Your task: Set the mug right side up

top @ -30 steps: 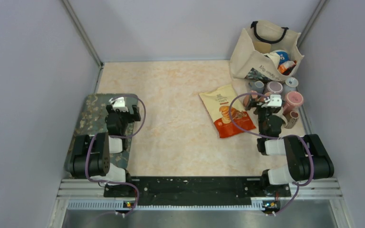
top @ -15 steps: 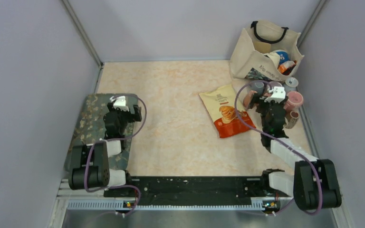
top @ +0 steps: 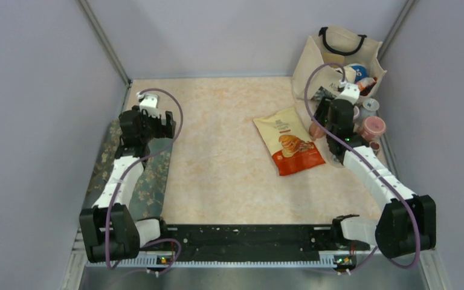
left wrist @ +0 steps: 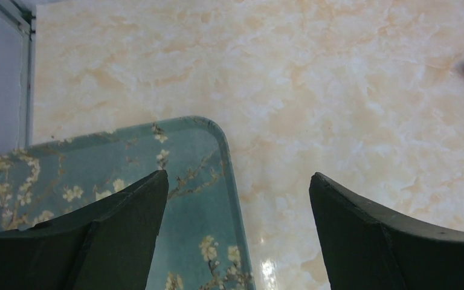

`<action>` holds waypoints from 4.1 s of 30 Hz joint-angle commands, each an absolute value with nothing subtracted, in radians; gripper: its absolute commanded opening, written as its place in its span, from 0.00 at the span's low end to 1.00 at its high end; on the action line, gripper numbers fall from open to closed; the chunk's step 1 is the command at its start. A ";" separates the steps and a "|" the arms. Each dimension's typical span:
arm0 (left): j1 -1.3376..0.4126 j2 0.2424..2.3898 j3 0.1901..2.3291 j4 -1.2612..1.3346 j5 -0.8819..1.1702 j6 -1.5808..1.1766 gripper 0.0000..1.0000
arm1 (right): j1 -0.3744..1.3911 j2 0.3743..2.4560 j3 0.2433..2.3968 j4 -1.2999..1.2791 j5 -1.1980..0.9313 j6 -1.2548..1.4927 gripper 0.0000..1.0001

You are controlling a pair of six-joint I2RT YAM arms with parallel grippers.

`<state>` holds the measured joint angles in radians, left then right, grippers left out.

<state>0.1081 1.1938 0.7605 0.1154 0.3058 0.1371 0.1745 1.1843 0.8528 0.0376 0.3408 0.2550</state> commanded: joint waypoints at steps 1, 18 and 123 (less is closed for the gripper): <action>0.106 1.147 0.840 -0.108 0.282 0.089 0.91 | 0.239 1.295 0.863 -0.118 0.530 0.448 0.58; 0.105 1.128 0.877 -0.180 0.357 -0.031 0.80 | 0.231 1.646 0.892 -0.042 0.624 0.655 0.58; -0.051 1.324 1.337 -0.491 0.050 0.053 0.00 | 0.826 1.614 1.219 0.217 -0.110 0.841 0.83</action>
